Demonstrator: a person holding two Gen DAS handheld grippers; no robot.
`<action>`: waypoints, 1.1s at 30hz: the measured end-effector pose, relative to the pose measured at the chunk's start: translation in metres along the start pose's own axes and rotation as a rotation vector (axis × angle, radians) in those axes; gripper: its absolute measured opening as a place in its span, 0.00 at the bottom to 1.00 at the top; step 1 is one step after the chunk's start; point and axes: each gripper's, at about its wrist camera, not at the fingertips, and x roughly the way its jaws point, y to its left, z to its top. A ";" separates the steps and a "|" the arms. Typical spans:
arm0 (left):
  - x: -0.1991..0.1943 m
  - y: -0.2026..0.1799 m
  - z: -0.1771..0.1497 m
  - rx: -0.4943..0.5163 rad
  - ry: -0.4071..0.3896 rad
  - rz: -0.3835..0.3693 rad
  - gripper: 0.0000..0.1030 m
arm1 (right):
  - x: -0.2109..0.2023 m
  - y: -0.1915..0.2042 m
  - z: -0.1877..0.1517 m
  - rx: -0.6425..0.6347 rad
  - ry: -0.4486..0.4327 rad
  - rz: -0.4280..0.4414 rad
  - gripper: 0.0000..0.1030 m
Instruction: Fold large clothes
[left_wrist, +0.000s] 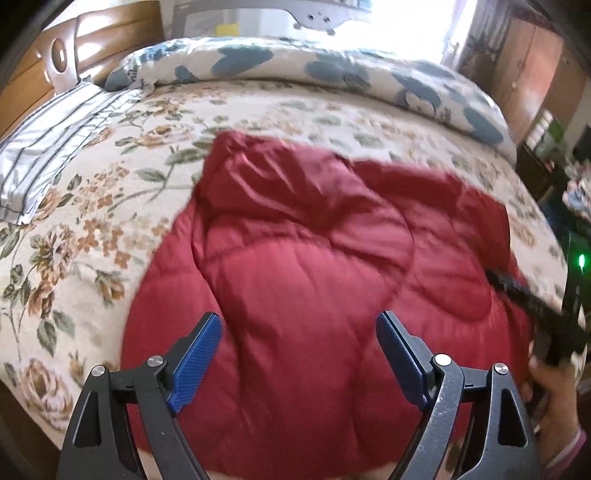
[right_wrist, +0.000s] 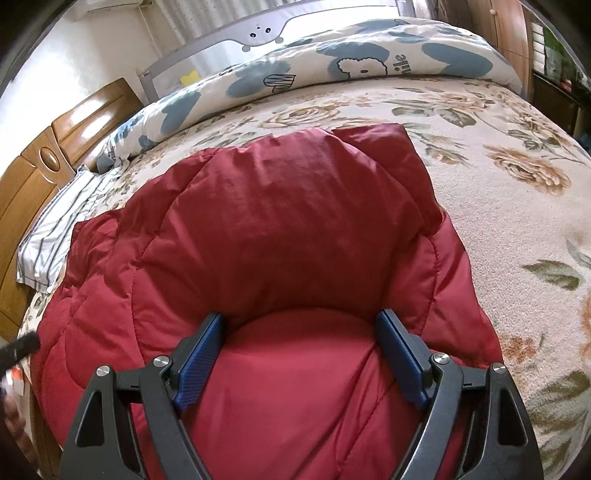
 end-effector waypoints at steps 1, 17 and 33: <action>0.002 -0.004 -0.004 0.013 0.011 0.007 0.83 | -0.001 0.001 0.000 0.000 0.001 -0.001 0.81; 0.030 -0.023 -0.015 0.098 -0.010 0.130 0.92 | -0.052 0.037 -0.052 -0.131 0.008 -0.053 0.84; 0.022 -0.022 -0.029 0.078 -0.026 0.139 0.95 | -0.043 0.031 -0.067 -0.102 -0.027 -0.067 0.88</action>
